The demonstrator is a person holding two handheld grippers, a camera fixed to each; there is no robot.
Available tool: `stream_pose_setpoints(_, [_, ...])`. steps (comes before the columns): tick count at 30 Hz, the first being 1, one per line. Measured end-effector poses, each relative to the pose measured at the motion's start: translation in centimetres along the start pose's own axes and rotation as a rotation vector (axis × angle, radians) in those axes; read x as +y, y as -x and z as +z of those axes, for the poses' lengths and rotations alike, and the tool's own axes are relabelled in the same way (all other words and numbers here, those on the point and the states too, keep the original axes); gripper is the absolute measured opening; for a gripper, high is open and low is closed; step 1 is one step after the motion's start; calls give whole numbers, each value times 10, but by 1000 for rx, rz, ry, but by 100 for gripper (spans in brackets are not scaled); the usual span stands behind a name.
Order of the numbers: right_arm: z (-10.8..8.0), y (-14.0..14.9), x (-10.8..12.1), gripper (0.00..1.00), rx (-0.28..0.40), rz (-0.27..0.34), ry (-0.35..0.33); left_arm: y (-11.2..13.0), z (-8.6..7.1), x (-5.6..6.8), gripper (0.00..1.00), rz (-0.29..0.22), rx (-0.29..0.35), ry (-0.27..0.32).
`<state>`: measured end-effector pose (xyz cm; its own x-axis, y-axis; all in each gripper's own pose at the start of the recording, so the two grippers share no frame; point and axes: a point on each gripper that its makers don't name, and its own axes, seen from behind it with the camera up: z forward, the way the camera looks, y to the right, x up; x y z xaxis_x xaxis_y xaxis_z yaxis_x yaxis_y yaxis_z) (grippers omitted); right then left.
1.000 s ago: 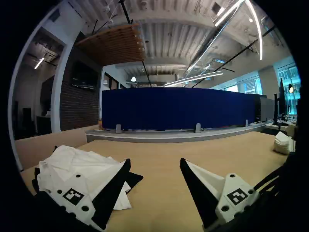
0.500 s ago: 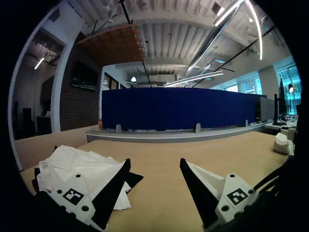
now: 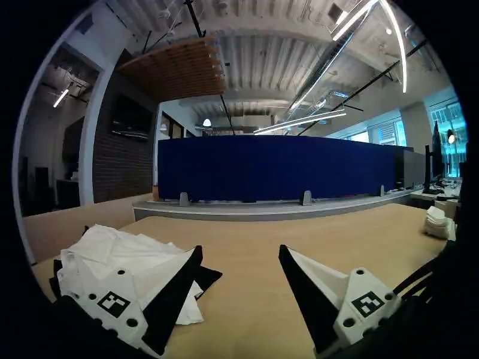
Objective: Fold towel
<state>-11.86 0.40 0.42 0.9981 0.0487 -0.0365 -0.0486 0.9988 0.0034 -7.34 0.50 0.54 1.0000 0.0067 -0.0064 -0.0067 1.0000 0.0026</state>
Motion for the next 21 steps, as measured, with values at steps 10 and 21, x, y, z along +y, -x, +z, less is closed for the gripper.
stream_pose_setpoints(10, [0,1,1,100,-2,0,3,0,-1,0,95,1,0,0])
stream_pose_setpoints(21, [0,1,1,100,-2,-1,4,1,0,1,94,3,0,1])
